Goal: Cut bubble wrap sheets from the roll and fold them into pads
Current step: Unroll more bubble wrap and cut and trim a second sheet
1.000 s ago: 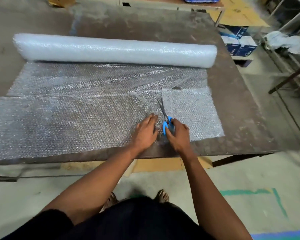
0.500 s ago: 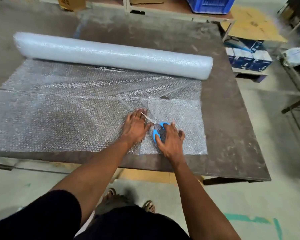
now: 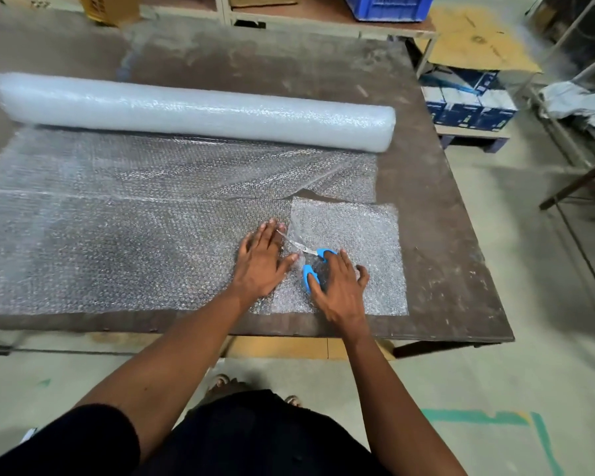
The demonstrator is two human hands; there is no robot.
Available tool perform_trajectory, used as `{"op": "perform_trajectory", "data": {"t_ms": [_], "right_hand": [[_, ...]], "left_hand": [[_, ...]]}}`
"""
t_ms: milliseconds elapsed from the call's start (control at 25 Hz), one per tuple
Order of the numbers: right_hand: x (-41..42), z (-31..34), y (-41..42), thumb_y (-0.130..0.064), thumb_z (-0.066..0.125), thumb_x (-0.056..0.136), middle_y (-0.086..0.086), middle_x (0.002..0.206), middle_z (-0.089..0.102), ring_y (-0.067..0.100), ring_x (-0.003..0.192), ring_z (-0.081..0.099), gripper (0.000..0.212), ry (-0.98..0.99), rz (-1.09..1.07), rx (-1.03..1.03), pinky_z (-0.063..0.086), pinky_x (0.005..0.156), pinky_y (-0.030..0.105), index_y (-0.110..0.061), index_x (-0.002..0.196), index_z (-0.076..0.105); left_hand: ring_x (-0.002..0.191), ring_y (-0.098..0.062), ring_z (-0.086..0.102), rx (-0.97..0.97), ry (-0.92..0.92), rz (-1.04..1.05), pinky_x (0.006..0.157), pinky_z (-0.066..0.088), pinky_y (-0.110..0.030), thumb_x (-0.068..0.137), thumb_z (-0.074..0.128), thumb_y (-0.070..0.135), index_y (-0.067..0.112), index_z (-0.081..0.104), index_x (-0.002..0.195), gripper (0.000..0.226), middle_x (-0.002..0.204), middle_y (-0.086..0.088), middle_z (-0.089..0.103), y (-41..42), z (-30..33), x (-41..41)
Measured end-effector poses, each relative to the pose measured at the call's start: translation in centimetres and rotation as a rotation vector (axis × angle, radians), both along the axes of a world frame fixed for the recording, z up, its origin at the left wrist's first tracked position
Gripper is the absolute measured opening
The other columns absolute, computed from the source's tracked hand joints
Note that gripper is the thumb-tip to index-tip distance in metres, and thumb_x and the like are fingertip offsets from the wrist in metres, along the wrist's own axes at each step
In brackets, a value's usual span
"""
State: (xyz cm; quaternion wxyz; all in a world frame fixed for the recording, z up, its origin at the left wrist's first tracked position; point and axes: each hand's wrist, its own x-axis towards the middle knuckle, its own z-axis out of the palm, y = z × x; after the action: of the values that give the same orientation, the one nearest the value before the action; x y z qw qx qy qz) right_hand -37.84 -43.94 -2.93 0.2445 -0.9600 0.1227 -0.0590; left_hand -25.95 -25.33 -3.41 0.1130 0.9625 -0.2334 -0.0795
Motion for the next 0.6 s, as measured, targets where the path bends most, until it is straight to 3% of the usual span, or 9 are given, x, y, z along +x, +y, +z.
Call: {"op": "perform_trajectory", "data": {"t_ms": [80,160,280,400,480,600], "right_hand": [[0.0,0.8,0.7,-0.058,0.05,0.104,-0.004,0.147,0.058,0.016,0.144,0.047,0.049,-0.077,-0.011,0.03,0.025,0.117,0.048,-0.03,0.144,0.05],[0.1,2.2,2.0,-0.057,0.052,0.104,-0.005,0.126,0.067,0.014,0.116,0.062,0.043,-0.112,-0.054,0.127,0.037,0.1,0.04,-0.025,0.131,0.059],[0.4,4.2,4.4,-0.062,0.052,0.102,-0.006,0.09,0.07,0.015,0.078,0.066,0.038,-0.023,-0.13,0.335,0.05,0.073,0.038,-0.025,0.102,0.062],[0.8,4.0,6.6,-0.06,0.058,0.101,0.0,0.078,0.071,0.022,0.072,0.066,0.045,0.115,-0.169,0.62,0.054,0.074,0.046,-0.018,0.087,0.068],[0.9,3.7,7.8,-0.069,0.057,0.097,0.004,0.081,0.076,0.023,0.074,0.07,0.058,0.195,-0.185,0.76,0.058,0.077,0.049,-0.015,0.09,0.075],[-0.2,3.7,9.0,-0.071,0.055,0.098,0.009,0.079,0.076,0.019,0.057,0.061,0.061,0.288,-0.207,0.926,0.047,0.053,0.028,-0.015,0.095,0.078]], "left_hand": [[0.162,-0.02,0.001,-0.054,-0.031,-0.014,0.13,0.007,-0.056,0.106,0.014,0.072,0.027,0.012,0.168,0.076,0.176,0.0,0.002,1.0,0.3,-0.9],[0.159,-0.02,0.018,-0.167,-0.045,-0.04,0.128,0.014,-0.058,0.111,0.032,0.056,0.026,0.027,0.164,0.061,0.172,-0.001,0.021,2.2,0.7,-2.0],[0.133,-0.02,0.047,-0.271,-0.095,-0.151,0.114,0.038,-0.054,0.105,0.054,0.033,0.023,0.05,0.148,0.044,0.14,-0.001,0.05,4.3,1.1,-3.9],[0.112,-0.02,0.055,-0.322,-0.057,-0.207,0.1,0.049,-0.046,0.096,0.066,0.025,0.018,0.058,0.135,0.04,0.12,-0.001,0.059,5.4,1.1,-5.2],[0.106,-0.021,0.056,-0.369,-0.005,-0.203,0.096,0.051,-0.045,0.095,0.068,0.03,0.019,0.062,0.128,0.035,0.114,0.001,0.059,6.0,1.0,-5.5],[0.104,-0.021,0.058,-0.416,0.018,-0.211,0.093,0.051,-0.044,0.091,0.075,0.03,0.016,0.068,0.119,0.031,0.111,0.0,0.061,7.2,0.6,-6.1]]}}
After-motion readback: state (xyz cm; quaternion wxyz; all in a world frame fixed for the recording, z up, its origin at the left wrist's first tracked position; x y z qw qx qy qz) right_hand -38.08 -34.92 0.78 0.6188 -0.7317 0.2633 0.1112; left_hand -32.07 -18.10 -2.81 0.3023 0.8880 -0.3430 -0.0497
